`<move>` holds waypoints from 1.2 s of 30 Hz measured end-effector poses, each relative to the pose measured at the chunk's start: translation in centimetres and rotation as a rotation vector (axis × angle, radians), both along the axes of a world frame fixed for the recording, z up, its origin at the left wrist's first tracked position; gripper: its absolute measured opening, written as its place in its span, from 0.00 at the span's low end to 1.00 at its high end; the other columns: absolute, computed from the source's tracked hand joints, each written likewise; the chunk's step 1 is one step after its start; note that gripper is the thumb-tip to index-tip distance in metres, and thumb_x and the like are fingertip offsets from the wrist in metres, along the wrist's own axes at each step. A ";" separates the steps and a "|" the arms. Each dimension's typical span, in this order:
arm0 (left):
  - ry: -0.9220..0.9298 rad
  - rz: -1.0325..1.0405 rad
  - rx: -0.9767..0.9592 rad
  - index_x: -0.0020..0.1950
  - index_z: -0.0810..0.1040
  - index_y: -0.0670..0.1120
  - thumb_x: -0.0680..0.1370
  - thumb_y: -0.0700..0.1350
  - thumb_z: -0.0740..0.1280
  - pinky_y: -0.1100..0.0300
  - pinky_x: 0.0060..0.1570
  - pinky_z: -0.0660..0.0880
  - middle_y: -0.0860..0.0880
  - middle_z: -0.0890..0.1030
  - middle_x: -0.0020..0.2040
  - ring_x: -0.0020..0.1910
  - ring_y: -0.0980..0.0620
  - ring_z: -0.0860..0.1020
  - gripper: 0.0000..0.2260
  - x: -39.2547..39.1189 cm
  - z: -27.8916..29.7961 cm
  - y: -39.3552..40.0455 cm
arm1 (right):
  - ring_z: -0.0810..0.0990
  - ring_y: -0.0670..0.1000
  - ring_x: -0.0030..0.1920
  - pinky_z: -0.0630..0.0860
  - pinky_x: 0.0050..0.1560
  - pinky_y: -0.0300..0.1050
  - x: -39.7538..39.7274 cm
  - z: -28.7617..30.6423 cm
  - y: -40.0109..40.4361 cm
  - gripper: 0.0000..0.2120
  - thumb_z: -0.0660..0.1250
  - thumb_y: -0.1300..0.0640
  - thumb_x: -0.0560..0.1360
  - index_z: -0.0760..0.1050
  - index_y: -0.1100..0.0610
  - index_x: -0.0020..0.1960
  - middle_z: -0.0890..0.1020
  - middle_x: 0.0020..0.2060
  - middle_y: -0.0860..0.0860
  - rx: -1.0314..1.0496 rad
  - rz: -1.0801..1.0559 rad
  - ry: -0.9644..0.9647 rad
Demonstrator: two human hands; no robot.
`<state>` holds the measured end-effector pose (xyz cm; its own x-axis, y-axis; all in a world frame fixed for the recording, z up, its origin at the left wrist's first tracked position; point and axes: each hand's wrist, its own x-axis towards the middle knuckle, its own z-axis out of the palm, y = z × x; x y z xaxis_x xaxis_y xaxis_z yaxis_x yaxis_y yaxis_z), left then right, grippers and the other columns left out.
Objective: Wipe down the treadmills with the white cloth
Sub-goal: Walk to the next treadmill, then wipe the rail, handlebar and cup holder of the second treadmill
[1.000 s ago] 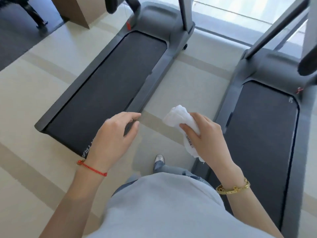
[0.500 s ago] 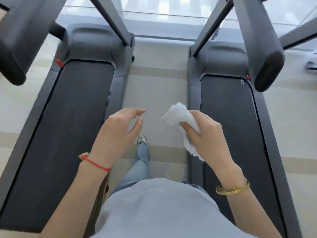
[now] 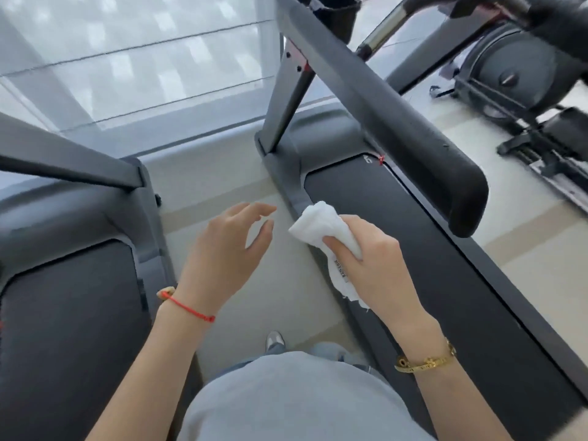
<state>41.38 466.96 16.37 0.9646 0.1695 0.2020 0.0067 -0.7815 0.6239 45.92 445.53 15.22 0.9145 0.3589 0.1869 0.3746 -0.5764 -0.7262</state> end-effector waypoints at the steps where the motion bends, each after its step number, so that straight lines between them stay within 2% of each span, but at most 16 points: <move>1: -0.004 -0.043 0.004 0.61 0.81 0.50 0.80 0.51 0.61 0.51 0.56 0.78 0.56 0.82 0.56 0.56 0.55 0.81 0.14 1.8 0.2 0.5 | 0.79 0.50 0.46 0.77 0.48 0.52 0.8 0.3 0.4 0.15 0.61 0.45 0.80 0.76 0.54 0.59 0.81 0.46 0.47 0.003 -0.036 0.005; 6: -0.083 -0.248 -0.004 0.61 0.81 0.48 0.80 0.47 0.63 0.57 0.55 0.77 0.55 0.82 0.53 0.52 0.54 0.81 0.12 9.6 1.2 1.4 | 0.78 0.49 0.47 0.75 0.48 0.50 4.2 2.1 0.8 0.12 0.63 0.47 0.80 0.76 0.53 0.57 0.80 0.45 0.46 0.029 -0.199 -0.008; 8: -0.107 -0.316 -0.002 0.62 0.81 0.48 0.80 0.47 0.63 0.56 0.55 0.78 0.54 0.82 0.54 0.52 0.53 0.81 0.13 12.4 1.5 1.2 | 0.78 0.48 0.47 0.76 0.49 0.49 5.5 2.8 0.4 0.10 0.64 0.48 0.80 0.76 0.53 0.57 0.80 0.45 0.45 0.024 -0.258 -0.028; 10: -0.138 -0.389 0.007 0.62 0.81 0.47 0.81 0.46 0.64 0.52 0.56 0.78 0.54 0.82 0.55 0.53 0.53 0.81 0.12 15.4 1.5 0.7 | 0.78 0.47 0.48 0.76 0.50 0.43 6.8 3.6 -0.3 0.10 0.64 0.49 0.80 0.76 0.52 0.57 0.80 0.46 0.44 0.015 -0.315 -0.058; 13: -0.156 -0.481 0.013 0.63 0.80 0.48 0.81 0.47 0.63 0.52 0.55 0.78 0.54 0.82 0.58 0.52 0.52 0.81 0.12 19.6 1.8 -0.2 | 0.77 0.39 0.46 0.69 0.47 0.27 8.8 5.0 -1.7 0.10 0.65 0.49 0.79 0.77 0.53 0.56 0.79 0.43 0.41 0.020 -0.410 -0.116; 18: -0.207 -0.583 0.035 0.63 0.80 0.47 0.82 0.44 0.65 0.53 0.58 0.77 0.53 0.81 0.59 0.56 0.53 0.79 0.11 25.4 3.3 -2.6 | 0.73 0.32 0.38 0.64 0.39 0.23 13.1 7.7 -4.1 0.08 0.64 0.49 0.79 0.75 0.54 0.50 0.73 0.34 0.36 -0.032 -0.577 -0.337; 20: -0.223 -0.621 0.038 0.63 0.80 0.48 0.82 0.45 0.64 0.55 0.55 0.77 0.53 0.81 0.59 0.52 0.60 0.78 0.11 27.4 4.1 -3.9 | 0.72 0.34 0.36 0.63 0.38 0.22 14.8 8.6 -5.3 0.06 0.64 0.50 0.79 0.72 0.52 0.48 0.70 0.33 0.37 -0.073 -0.617 -0.422; 22: -0.233 -0.651 0.047 0.64 0.80 0.48 0.82 0.45 0.64 0.61 0.50 0.75 0.53 0.81 0.59 0.41 0.68 0.74 0.12 29.3 4.4 -5.2 | 0.69 0.40 0.37 0.63 0.41 0.22 16.4 9.0 -6.6 0.07 0.64 0.51 0.80 0.73 0.55 0.49 0.71 0.35 0.40 -0.122 -0.650 -0.466; 24: -0.235 -0.670 0.045 0.64 0.80 0.47 0.82 0.45 0.64 0.62 0.50 0.74 0.52 0.81 0.60 0.37 0.68 0.71 0.12 30.9 4.5 -6.2 | 0.69 0.42 0.41 0.64 0.42 0.27 18.0 8.7 -7.7 0.10 0.63 0.51 0.81 0.74 0.58 0.53 0.74 0.40 0.45 -0.163 -0.654 -0.419; 26: -0.227 -0.679 0.046 0.64 0.80 0.47 0.82 0.44 0.64 0.62 0.50 0.74 0.52 0.81 0.60 0.34 0.67 0.70 0.11 32.2 4.2 -6.9 | 0.72 0.46 0.43 0.64 0.43 0.34 19.3 7.8 -8.3 0.11 0.62 0.49 0.81 0.74 0.57 0.55 0.75 0.42 0.45 -0.197 -0.621 -0.296; 29: -0.212 -0.695 0.055 0.63 0.80 0.47 0.82 0.44 0.65 0.61 0.49 0.74 0.51 0.82 0.60 0.31 0.67 0.69 0.11 33.9 3.4 -7.2 | 0.72 0.42 0.41 0.64 0.41 0.34 19.9 5.8 -8.3 0.11 0.58 0.45 0.81 0.73 0.52 0.53 0.74 0.38 0.41 -0.209 -0.563 -0.085; 31: -0.208 -0.711 0.061 0.62 0.81 0.47 0.81 0.43 0.66 0.55 0.52 0.77 0.51 0.82 0.58 0.35 0.61 0.71 0.11 35.2 2.9 -6.8 | 0.72 0.37 0.43 0.65 0.42 0.30 19.8 4.9 -8.2 0.14 0.55 0.42 0.81 0.74 0.49 0.55 0.74 0.39 0.37 -0.227 -0.554 -0.002; 33: -0.209 -0.721 0.089 0.62 0.81 0.46 0.81 0.43 0.65 0.48 0.55 0.77 0.50 0.83 0.57 0.44 0.53 0.78 0.11 36.7 2.4 -6.2 | 0.73 0.36 0.45 0.65 0.43 0.31 19.9 4.6 -8.1 0.18 0.52 0.40 0.81 0.74 0.48 0.59 0.75 0.41 0.36 -0.250 -0.566 0.043; 36: -0.214 -0.728 0.113 0.62 0.81 0.45 0.81 0.43 0.66 0.43 0.57 0.77 0.49 0.83 0.56 0.49 0.47 0.81 0.11 38.9 1.8 -5.0 | 0.74 0.38 0.50 0.68 0.48 0.35 20.8 4.7 -6.9 0.22 0.48 0.38 0.80 0.72 0.43 0.65 0.79 0.51 0.36 -0.224 -0.552 0.168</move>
<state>80.32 461.94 18.17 0.7631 -0.5263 0.3751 -0.6460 -0.6015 0.4700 66.76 438.58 19.88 0.9869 -0.1615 -0.0008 -0.1311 -0.7979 -0.5883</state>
